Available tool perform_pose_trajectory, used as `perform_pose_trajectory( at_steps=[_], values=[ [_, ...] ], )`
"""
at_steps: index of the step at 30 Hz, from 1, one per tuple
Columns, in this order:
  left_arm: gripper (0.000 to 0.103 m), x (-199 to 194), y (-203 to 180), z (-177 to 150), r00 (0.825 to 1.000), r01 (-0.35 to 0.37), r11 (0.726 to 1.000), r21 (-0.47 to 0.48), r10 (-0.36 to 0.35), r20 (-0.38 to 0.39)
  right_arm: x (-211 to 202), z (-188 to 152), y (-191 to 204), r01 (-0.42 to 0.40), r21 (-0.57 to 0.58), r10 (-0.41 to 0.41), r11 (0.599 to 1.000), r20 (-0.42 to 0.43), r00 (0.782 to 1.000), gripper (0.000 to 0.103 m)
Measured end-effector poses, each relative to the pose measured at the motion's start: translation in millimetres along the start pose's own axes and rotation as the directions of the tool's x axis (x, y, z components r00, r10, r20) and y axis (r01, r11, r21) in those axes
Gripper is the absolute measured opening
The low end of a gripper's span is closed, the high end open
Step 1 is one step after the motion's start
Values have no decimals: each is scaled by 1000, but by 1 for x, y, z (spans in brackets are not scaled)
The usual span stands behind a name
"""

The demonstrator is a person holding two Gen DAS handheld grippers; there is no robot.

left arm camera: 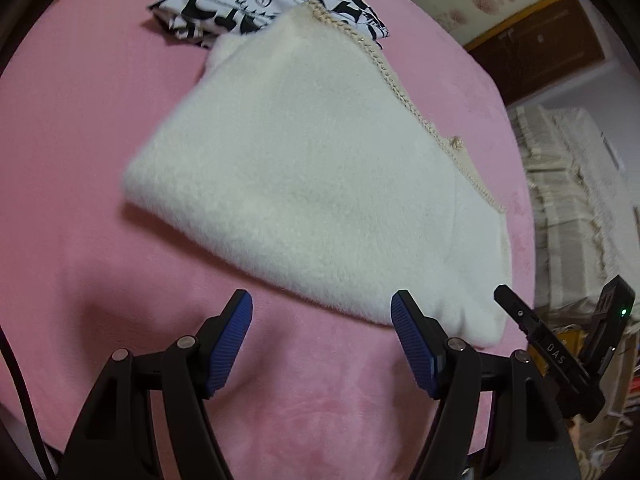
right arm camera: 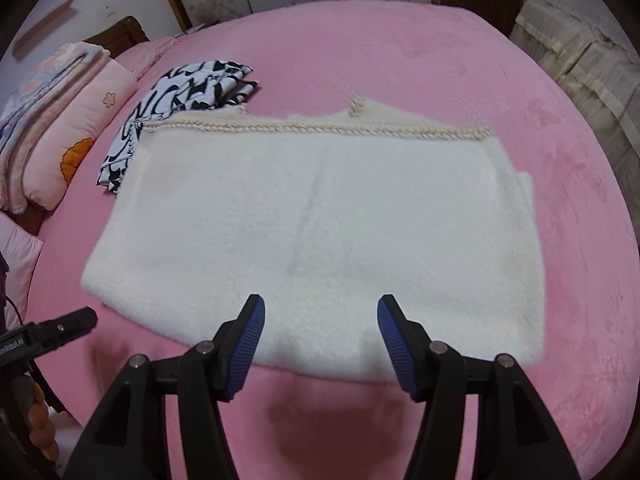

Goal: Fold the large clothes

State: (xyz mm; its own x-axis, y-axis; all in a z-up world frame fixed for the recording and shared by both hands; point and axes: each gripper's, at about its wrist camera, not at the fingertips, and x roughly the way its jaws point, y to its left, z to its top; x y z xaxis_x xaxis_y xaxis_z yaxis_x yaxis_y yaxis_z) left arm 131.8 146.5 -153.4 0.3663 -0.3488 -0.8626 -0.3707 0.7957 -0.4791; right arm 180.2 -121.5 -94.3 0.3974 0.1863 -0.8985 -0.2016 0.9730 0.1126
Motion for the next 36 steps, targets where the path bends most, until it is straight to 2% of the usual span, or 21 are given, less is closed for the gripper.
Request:
perform_pose_trajectory(
  at_steps=[4,10,16,24,28,29,30,31,33,35,36],
  values=[
    [70,21,32,-8,994,97,991,-93,-93,50,12,-4,7,-23,15,22,1000,32,999,60],
    [70,53,66,-11,970,213,962,-173,-187,157,30,-10,19,-30,-13,31,999,59,998,60],
    [69,72,77,10,942,257,957,-137,-216,255,41,-18,24,-31,-35,33,999,69,997,60],
    [69,92,64,45,935,264,964,-33,-247,253,46,-24,24,-22,-24,24,999,90,996,60],
    [69,96,59,56,928,288,956,-52,-265,262,50,-24,24,-15,-16,16,1000,100,995,60],
    [67,97,57,58,928,286,956,-62,-260,267,51,-24,24,-9,-16,11,1000,102,995,60],
    [59,97,56,58,932,271,960,-71,-243,268,52,-23,25,-2,-17,4,1000,106,994,60],
    [45,96,54,58,939,243,967,-79,-214,269,52,-22,26,11,-18,-9,1000,111,994,60],
    [36,91,48,57,945,206,977,-60,-182,272,51,-18,28,38,-23,-35,999,131,991,58],
    [31,80,35,55,946,147,989,-9,-138,293,49,-13,32,61,-31,-56,998,154,986,47],
    [29,75,24,53,945,106,994,27,-109,308,49,-10,34,66,-42,-59,997,157,986,36]
  ],
)
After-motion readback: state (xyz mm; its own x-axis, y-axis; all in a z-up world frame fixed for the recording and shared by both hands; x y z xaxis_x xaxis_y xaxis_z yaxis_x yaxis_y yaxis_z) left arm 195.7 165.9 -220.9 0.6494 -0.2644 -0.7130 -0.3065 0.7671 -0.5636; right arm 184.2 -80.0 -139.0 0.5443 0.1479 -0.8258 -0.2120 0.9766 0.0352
